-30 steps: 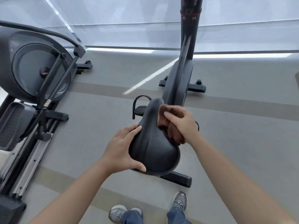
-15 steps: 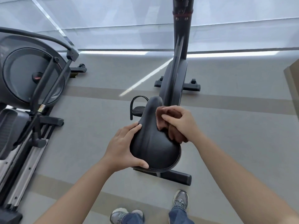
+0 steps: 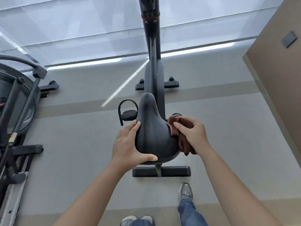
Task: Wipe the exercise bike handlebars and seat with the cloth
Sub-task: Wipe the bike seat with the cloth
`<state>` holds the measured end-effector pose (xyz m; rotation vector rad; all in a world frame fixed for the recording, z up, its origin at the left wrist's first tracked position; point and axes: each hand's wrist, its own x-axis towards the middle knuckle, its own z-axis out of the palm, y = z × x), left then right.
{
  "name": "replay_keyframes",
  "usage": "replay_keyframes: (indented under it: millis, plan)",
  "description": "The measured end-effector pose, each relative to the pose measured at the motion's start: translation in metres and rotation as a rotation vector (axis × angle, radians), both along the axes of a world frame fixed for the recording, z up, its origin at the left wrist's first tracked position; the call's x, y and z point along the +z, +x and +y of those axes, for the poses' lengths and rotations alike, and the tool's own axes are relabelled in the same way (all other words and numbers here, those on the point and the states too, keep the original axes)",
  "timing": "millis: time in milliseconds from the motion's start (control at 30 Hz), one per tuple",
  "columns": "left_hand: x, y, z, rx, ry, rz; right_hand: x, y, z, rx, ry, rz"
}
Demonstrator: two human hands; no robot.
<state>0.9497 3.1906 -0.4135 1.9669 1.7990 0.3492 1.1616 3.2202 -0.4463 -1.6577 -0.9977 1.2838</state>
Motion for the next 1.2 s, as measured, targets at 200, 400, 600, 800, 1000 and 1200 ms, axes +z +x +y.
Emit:
replay_keyframes:
  millis: [200,400,600,800,1000,1200]
  plan:
    - [-0.007,-0.006,0.001,-0.054,0.034,-0.047,0.001,-0.033,-0.048,-0.48,0.031,-0.05]
    - [-0.009,-0.009,0.004,-0.117,0.012,-0.033,0.007,-0.099,-0.069,-1.008,0.078,-0.223]
    - [-0.011,-0.018,0.011,-0.209,0.006,0.014,0.017,-0.052,-0.05,-0.666,0.028,-0.103]
    - [-0.01,-0.03,0.015,-0.326,0.107,-0.004,-0.001,-0.123,-0.074,-1.105,0.192,-0.35]
    - [-0.01,-0.039,0.024,-0.424,0.139,-0.013,0.0,-0.112,-0.069,-1.006,0.214,-0.433]
    - [-0.01,-0.046,0.03,-0.503,0.153,-0.001,0.004,-0.095,-0.065,-1.064,0.135,-0.151]
